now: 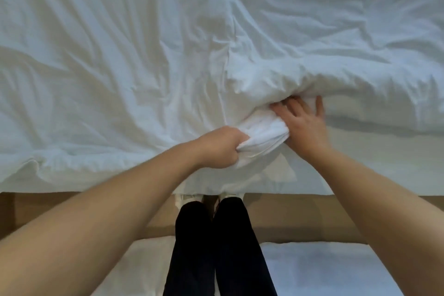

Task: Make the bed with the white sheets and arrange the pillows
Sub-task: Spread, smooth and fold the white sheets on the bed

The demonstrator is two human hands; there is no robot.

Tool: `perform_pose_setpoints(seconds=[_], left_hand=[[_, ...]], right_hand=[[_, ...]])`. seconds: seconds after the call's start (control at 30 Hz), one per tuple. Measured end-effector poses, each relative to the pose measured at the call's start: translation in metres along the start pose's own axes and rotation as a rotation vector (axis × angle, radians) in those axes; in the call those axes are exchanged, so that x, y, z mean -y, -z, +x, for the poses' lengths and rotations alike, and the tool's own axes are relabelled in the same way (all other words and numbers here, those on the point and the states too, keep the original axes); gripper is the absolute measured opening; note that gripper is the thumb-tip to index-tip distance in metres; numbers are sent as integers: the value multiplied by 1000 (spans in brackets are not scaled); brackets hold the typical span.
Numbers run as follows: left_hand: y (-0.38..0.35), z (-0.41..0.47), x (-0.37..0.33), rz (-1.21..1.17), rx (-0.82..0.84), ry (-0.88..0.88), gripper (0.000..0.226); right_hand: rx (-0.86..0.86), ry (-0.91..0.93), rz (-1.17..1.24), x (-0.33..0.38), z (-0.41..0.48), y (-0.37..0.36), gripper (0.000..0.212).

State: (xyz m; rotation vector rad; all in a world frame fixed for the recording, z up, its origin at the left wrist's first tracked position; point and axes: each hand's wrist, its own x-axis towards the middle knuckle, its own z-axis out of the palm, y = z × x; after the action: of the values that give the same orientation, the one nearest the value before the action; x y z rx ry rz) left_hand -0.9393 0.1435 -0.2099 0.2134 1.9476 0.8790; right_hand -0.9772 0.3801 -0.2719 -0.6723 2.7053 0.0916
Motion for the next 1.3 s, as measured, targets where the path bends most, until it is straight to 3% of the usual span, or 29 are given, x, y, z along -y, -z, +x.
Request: perform_pose_setpoints(seconds=[0.07,0.1,0.2,0.27,0.43,0.57,0.67,0.77,0.93,1.13,1.23,1.3], left_hand=[[25,-33,-3,14,88,8,21],[35,-45,-2,58,111,36,22],[44,-72,-6,283,122,104,15],[37,-82,-13,433,127,126,17],[41,-83,-15,511,-7,201,28],[48,-74,-11,564,-180,337,31],[38,-65,-15,625,-273,457,35],[10,-46,-39,631,-242,511,41],[-65,-2,-107,515,-155,397,47],[-160,82,-208,417,-123,351,56],[-194,136,-258,373,-133,230,65],[-205,169,-277,382,-200,109,63]], right_hand=[[-86,26,75,2,-15,19,33],[8,42,102,7,-25,34,24],[659,28,147,35,-63,74,22],[882,-17,198,44,-83,90,18],[710,-193,330,29,-86,114,10],[459,-303,134,21,-88,103,20],[500,-374,169,8,-98,84,32],[592,-368,206,-27,-117,68,43],[662,-432,338,-124,-145,57,51],[566,-602,485,-269,-182,51,56],[534,-711,489,-332,-201,30,73],[480,-838,641,-359,-198,11,90]])
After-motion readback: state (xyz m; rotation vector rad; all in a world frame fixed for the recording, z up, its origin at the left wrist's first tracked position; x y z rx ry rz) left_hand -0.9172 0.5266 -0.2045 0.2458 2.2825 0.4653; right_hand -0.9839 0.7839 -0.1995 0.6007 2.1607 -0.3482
